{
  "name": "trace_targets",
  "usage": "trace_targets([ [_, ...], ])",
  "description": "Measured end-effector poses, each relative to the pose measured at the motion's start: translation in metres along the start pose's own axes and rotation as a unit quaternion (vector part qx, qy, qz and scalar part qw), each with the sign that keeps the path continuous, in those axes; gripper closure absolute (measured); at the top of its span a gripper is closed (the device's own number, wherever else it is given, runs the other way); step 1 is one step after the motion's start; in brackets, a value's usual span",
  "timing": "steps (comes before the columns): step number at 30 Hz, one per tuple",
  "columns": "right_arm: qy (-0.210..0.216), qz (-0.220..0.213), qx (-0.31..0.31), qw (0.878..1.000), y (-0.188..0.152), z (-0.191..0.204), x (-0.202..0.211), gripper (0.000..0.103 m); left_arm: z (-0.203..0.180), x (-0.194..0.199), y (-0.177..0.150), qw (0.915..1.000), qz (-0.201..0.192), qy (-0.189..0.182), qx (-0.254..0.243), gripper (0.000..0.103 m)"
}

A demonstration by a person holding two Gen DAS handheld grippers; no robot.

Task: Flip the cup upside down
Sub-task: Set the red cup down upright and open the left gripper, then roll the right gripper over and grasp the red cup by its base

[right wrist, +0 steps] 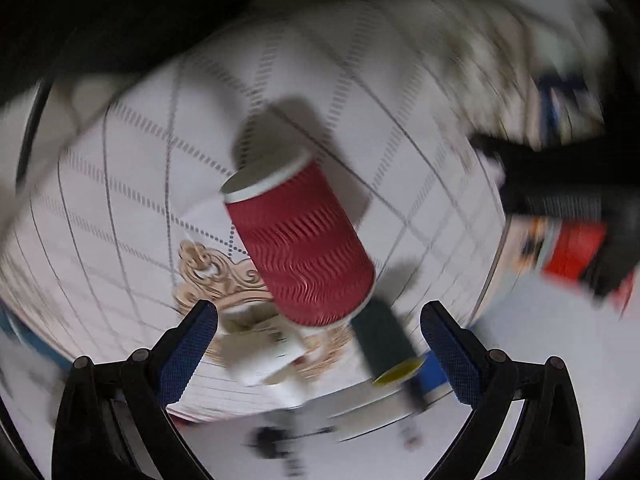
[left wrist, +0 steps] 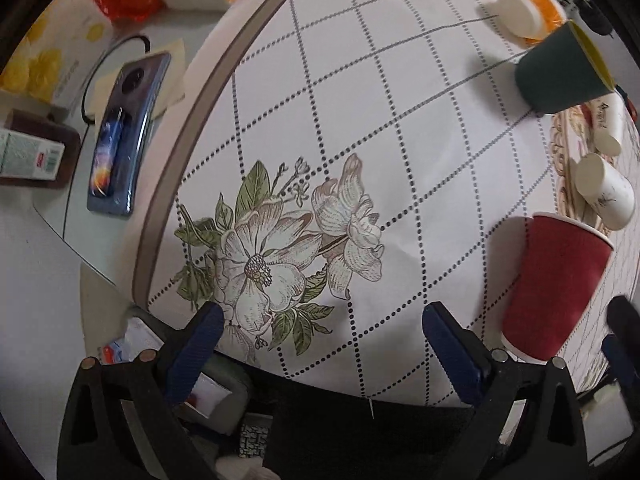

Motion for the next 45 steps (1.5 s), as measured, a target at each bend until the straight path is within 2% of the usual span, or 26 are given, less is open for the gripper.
trace_targets([
  [6,-0.048,-0.023,0.155,0.987,0.001,0.021,-0.025,0.0,0.007,-0.015,-0.006,0.9999,0.013,0.002,0.01,0.001],
  [12,-0.066,-0.042,0.212,0.974,0.007,0.031,-0.038,0.0,0.011,-0.023,-0.015,0.9997,0.019,0.005,0.013,0.001],
  [17,-0.072,-0.043,0.243,0.966,0.015,0.036,-0.044,0.0,0.015,-0.025,-0.015,0.9997,0.019,0.009,0.012,0.001],
  [23,-0.073,-0.046,0.257,0.962,0.016,0.044,-0.052,0.0,0.012,-0.025,-0.01,0.9997,0.017,0.01,0.01,0.001],
  [28,-0.07,-0.048,0.239,0.967,0.023,0.042,-0.052,0.004,0.004,-0.021,-0.007,0.9997,0.018,0.012,0.009,0.001],
  [30,-0.073,-0.049,0.235,0.968,0.026,0.042,-0.054,0.008,0.003,-0.021,-0.008,0.9997,0.019,0.012,0.009,0.001],
  [32,-0.073,-0.045,0.23,0.969,0.027,0.042,-0.056,0.02,0.002,-0.021,-0.008,0.9997,0.02,0.013,0.01,0.001],
  [34,-0.076,-0.044,0.222,0.971,0.029,0.041,-0.058,0.025,0.002,-0.02,-0.008,0.9997,0.019,0.014,0.009,0.001],
  [45,-0.077,-0.044,0.193,0.977,0.034,0.038,-0.058,0.026,-0.003,-0.016,-0.012,0.9997,0.016,0.018,0.003,0.001],
])
Point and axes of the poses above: each gripper's, at about its wrist camera, not at the fingertips, and x roughly against the way its jaws point, z to its left, y to its top, the point moved 8 cm from there along -x, roughly the way its jaws point, and after that the axes turned 8 degrees about -x, right-handed, at the moved point
